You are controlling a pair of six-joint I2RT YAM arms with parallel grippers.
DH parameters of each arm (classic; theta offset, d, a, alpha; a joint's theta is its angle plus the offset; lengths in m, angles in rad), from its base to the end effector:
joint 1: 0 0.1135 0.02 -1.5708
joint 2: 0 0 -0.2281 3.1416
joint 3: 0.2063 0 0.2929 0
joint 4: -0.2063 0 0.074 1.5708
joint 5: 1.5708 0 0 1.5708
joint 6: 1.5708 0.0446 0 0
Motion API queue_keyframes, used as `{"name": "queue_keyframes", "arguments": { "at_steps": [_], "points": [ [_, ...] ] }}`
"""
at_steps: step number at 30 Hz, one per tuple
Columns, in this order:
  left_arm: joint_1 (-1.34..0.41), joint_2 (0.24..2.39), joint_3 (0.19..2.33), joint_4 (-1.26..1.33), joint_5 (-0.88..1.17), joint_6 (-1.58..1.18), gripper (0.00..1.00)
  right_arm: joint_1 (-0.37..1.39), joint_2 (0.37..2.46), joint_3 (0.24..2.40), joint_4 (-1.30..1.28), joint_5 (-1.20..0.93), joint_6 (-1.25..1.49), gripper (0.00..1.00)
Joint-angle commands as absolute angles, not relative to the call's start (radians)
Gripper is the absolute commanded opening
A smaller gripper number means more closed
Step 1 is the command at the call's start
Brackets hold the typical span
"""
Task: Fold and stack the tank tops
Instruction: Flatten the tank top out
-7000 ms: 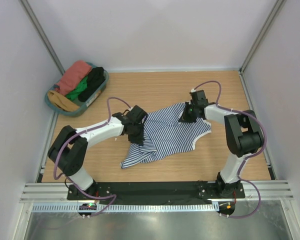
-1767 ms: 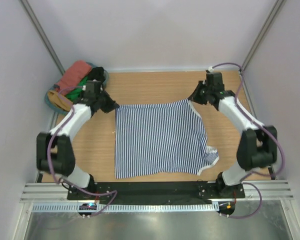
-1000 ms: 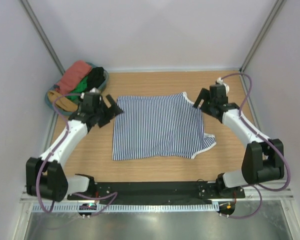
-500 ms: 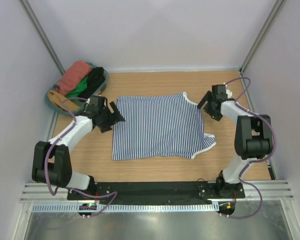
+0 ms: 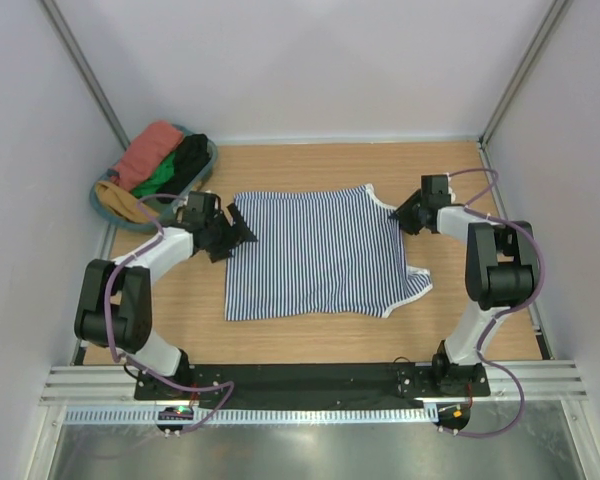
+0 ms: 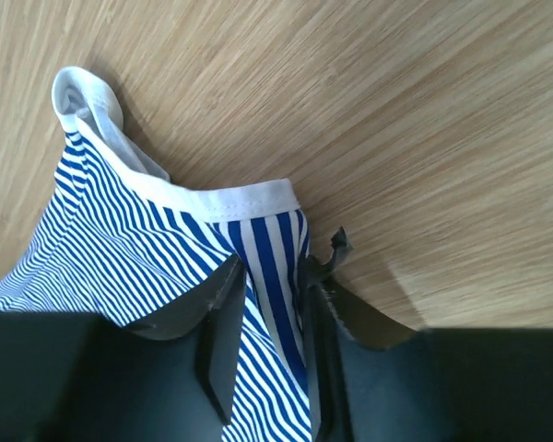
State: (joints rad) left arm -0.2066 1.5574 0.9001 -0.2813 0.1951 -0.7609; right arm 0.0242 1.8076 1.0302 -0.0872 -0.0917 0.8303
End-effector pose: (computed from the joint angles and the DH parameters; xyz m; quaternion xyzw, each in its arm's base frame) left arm 0.3409 -0.0803 0.1189 -0.2297 0.9181 -0.2258 0.2308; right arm 0.3966 0.0137 0.0868 0.3531 0.8684 0.1823 0.2966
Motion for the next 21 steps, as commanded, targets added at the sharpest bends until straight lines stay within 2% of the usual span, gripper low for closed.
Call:
{"name": "queue_keyframes", "arguments": {
  "at_steps": [1,2,4,7,12,14,16,17,18,19,20,21],
  "points": [
    [-0.212,1.565,0.908,-0.201,0.23,-0.721,0.82,0.023,1.743,1.052,-0.057,-0.054,0.85,0.35],
    [-0.213,1.577,0.91,-0.201,0.23,-0.719,0.82,0.025,1.733,1.066,-0.073,-0.01,0.818,0.35],
    [-0.213,1.608,0.916,-0.198,0.221,-0.715,0.81,0.025,1.726,1.101,-0.123,0.056,0.776,0.43],
    [-0.213,1.643,0.923,-0.192,0.238,-0.703,0.8,0.034,1.71,1.124,-0.136,0.109,0.668,0.43],
    [-0.227,1.658,0.942,-0.195,0.25,-0.683,0.8,0.13,1.695,1.117,-0.13,0.195,0.597,0.32],
    [-0.23,1.657,0.942,-0.199,0.239,-0.678,0.79,0.175,1.687,1.091,-0.114,0.186,0.604,0.19],
    [-0.232,1.655,0.939,-0.198,0.235,-0.67,0.79,0.192,1.686,1.062,-0.104,0.164,0.624,0.19],
    [-0.233,1.654,0.937,-0.198,0.233,-0.669,0.79,0.199,1.684,1.057,-0.109,0.172,0.626,0.21],
    [-0.235,1.655,0.936,-0.198,0.233,-0.666,0.79,0.21,1.68,1.045,-0.109,0.185,0.623,0.28],
    [-0.236,1.655,0.936,-0.198,0.232,-0.663,0.79,0.213,1.677,1.04,-0.112,0.222,0.618,0.4],
    [-0.244,1.657,0.936,-0.195,0.232,-0.66,0.8,0.212,1.672,1.034,-0.11,0.235,0.617,0.58],
    [-0.248,1.654,0.936,-0.193,0.229,-0.654,0.8,0.21,1.667,1.031,-0.117,0.25,0.612,0.6]
  ]
}}
